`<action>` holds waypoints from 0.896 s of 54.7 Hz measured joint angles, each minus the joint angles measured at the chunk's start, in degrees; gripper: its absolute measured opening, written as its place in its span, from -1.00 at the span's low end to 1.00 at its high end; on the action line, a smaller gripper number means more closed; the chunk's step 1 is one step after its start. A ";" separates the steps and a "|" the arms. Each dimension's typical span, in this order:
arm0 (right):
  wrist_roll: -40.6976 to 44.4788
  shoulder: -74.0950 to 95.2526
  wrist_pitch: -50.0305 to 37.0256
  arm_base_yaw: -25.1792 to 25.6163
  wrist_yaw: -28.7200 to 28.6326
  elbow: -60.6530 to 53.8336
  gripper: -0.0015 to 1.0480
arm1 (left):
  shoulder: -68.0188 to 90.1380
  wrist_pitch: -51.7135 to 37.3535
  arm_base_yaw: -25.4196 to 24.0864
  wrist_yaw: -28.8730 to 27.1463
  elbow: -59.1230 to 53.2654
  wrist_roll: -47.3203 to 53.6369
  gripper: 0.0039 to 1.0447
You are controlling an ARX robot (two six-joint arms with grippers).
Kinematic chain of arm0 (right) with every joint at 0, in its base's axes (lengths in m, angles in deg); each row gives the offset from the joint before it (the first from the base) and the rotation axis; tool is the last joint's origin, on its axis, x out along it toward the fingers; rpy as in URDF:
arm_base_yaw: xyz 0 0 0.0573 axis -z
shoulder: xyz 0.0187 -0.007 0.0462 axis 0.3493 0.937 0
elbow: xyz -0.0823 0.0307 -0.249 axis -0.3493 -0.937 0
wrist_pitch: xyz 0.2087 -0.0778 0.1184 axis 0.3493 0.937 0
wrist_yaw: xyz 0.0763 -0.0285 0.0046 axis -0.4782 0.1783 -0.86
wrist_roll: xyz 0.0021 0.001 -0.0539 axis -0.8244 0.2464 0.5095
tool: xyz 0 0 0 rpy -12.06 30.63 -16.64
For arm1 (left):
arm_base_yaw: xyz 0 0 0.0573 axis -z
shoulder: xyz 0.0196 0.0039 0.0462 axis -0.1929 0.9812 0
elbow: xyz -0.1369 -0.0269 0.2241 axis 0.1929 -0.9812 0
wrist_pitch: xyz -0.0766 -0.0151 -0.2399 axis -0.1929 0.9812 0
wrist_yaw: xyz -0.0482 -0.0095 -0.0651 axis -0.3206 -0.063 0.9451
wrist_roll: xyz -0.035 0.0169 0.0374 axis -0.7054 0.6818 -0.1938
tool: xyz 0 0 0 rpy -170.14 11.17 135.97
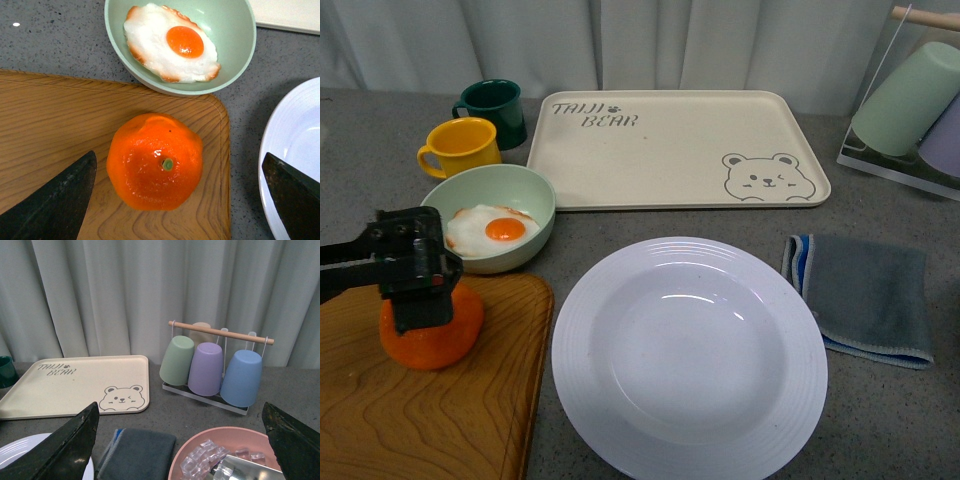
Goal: Place orange and plate with both arms
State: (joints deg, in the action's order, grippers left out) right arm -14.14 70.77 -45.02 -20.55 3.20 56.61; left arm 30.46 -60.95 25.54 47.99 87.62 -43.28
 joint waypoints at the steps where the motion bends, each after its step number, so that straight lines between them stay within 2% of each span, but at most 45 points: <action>1: 0.00 0.00 0.00 0.00 0.00 0.00 0.82 | 1.44 -0.04 0.00 -0.42 0.70 0.44 0.88; 12: 0.00 0.00 0.00 0.00 0.00 0.00 0.82 | 7.58 -0.48 -0.55 -0.44 3.26 1.25 0.88; 22: 0.00 0.00 0.00 0.00 0.00 0.00 0.82 | 10.08 0.70 -0.68 2.69 4.55 1.03 0.88; 28: 0.00 0.00 0.00 0.00 0.00 0.00 0.82 | 12.41 1.29 -1.16 2.05 5.51 1.09 0.87; 40: 0.00 0.00 0.00 0.00 0.00 0.00 0.82 | 13.22 1.68 -1.53 0.66 5.92 1.51 0.28; 49: 0.00 0.00 0.00 0.00 -0.02 0.00 0.82 | 8.83 3.10 1.79 -0.63 5.90 1.33 0.12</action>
State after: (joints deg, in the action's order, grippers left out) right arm -14.14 70.77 -45.02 -20.55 3.18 56.61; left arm 39.29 -57.84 27.33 47.36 93.52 -41.95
